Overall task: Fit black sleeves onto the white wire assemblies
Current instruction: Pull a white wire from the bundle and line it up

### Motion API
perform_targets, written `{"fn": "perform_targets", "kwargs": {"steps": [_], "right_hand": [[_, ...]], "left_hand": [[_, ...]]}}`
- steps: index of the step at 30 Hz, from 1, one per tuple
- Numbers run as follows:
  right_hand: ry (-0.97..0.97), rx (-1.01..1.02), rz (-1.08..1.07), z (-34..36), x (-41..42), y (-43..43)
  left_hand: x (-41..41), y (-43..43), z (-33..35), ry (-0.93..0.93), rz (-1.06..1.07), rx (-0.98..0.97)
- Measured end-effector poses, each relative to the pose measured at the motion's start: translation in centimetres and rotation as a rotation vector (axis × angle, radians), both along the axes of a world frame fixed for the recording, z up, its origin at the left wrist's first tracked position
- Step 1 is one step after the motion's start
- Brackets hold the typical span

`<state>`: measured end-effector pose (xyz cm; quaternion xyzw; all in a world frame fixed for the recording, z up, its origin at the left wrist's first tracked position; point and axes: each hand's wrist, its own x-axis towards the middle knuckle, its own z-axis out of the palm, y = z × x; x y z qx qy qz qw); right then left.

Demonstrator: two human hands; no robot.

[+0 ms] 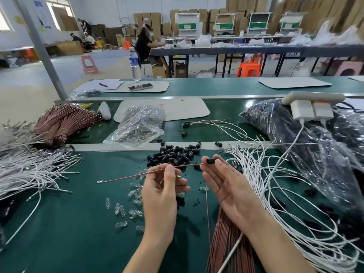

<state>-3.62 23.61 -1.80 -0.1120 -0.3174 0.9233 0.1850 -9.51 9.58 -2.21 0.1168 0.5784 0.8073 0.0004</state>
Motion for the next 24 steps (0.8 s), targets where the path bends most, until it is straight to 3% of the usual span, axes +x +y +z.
{"fn": "perform_targets", "kwargs": {"steps": [24], "right_hand": [[-0.021, -0.089, -0.042, 0.19, -0.03, -0.15]], "left_hand": [[0.25, -0.05, -0.13, 0.089, -0.081, -0.098]]}}
